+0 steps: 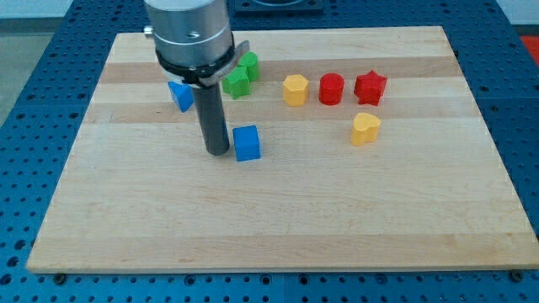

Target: Move the blue triangle slightly left

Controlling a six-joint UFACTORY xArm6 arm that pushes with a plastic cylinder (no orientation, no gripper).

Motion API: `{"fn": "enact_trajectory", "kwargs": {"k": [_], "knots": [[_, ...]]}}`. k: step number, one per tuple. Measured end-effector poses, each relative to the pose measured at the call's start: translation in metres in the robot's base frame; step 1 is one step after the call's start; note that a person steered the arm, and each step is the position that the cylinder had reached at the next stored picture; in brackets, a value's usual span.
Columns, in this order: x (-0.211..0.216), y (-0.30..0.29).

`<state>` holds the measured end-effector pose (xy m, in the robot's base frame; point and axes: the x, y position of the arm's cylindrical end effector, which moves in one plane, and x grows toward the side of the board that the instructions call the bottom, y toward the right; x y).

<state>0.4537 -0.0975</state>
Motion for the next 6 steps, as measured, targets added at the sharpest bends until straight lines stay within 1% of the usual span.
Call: {"fn": "enact_trajectory", "kwargs": {"k": [1,3,4,5,6], "knots": [[-0.02,-0.014],[-0.069,0.006],[-0.097,0.006],[-0.108,-0.015],[-0.108,-0.044]]}}
